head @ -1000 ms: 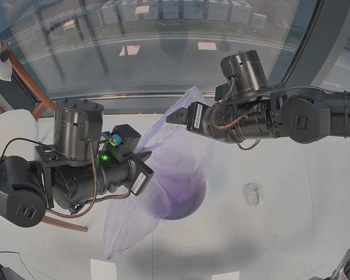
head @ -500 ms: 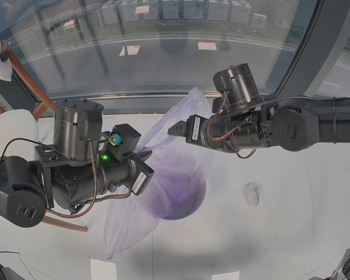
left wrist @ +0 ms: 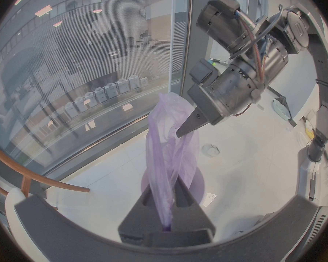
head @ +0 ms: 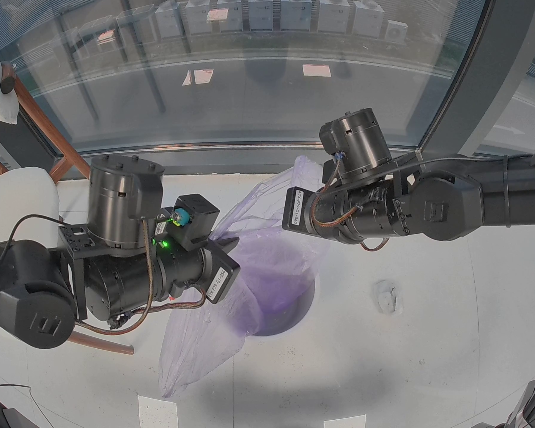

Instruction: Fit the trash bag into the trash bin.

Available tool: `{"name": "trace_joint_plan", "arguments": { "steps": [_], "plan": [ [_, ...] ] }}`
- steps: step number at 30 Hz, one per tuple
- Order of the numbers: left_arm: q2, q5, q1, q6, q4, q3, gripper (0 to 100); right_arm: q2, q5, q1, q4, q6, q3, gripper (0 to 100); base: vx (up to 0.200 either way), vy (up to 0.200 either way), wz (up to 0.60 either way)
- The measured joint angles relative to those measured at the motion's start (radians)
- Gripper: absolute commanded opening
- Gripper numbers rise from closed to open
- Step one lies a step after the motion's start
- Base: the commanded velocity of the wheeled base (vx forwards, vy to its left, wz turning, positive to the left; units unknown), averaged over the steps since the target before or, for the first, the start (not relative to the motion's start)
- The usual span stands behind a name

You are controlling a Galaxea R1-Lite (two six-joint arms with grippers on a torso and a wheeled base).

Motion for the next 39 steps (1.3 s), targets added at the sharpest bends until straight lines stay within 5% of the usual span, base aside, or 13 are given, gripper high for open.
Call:
{"name": "trace_joint_plan", "arguments": {
  "steps": [6, 7, 15, 24, 31, 39],
  "plan": [
    [0.032, -0.023, 0.0, -0.043, -0.003, -0.004, 0, 0.0, 0.0, -0.023, -0.001, -0.022, 0.013, 0, 0.0, 0.0, 0.0],
    [0.039, -0.028, 0.001, -0.046, -0.003, -0.004, 100, 0.0, 0.0, -0.026, -0.002, -0.032, 0.013, 0, 0.0, 0.0, 0.0],
    [0.09, -0.061, 0.006, -0.181, -0.047, -0.019, 100, -0.004, 0.011, -0.069, -0.011, -0.122, 0.095, 0, 0.0, 0.0, 0.0],
    [0.101, -0.059, 0.017, -0.458, -0.061, -0.045, 100, -0.053, 0.031, -0.094, -0.021, -0.149, 0.226, 0, 0.0, 0.0, 0.0],
    [0.101, -0.019, 0.036, -0.523, -0.059, -0.044, 100, -0.076, 0.033, -0.087, -0.022, -0.15, 0.247, 0, 0.0, 0.0, 0.0],
    [0.101, -0.021, 0.04, -0.492, -0.061, 0.012, 100, -0.082, 0.032, -0.085, -0.021, -0.15, 0.248, 0, 0.0, 0.0, 0.0]
  ]
}}
